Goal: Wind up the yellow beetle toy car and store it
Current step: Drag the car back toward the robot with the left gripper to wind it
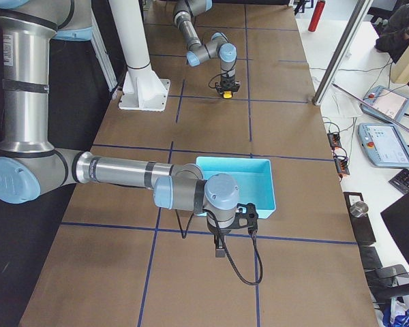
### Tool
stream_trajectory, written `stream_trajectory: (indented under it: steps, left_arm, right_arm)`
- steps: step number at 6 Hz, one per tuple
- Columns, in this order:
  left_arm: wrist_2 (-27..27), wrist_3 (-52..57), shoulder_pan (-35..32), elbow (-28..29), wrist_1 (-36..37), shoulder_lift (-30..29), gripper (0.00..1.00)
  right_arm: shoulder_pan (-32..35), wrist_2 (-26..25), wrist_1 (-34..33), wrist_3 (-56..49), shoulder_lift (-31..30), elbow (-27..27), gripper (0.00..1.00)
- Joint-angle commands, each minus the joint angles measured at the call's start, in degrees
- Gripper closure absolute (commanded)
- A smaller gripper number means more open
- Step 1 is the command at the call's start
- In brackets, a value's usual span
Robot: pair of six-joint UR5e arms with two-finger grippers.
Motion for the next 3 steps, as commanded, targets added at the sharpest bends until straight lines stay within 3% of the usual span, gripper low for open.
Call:
stream_trajectory:
  steps: [1,3]
  left_arm:
    - [-3.1,0.2,0.0,-4.9,-3.4,1.0,0.95]
    - [-11.4,-0.4,-0.1,-6.6,-10.8,2.5,0.96]
  right_arm:
    - [0.0,0.0,0.0,0.0,0.0,0.0,0.00]
    - [0.0,0.0,0.0,0.0,-0.1,0.0,0.00]
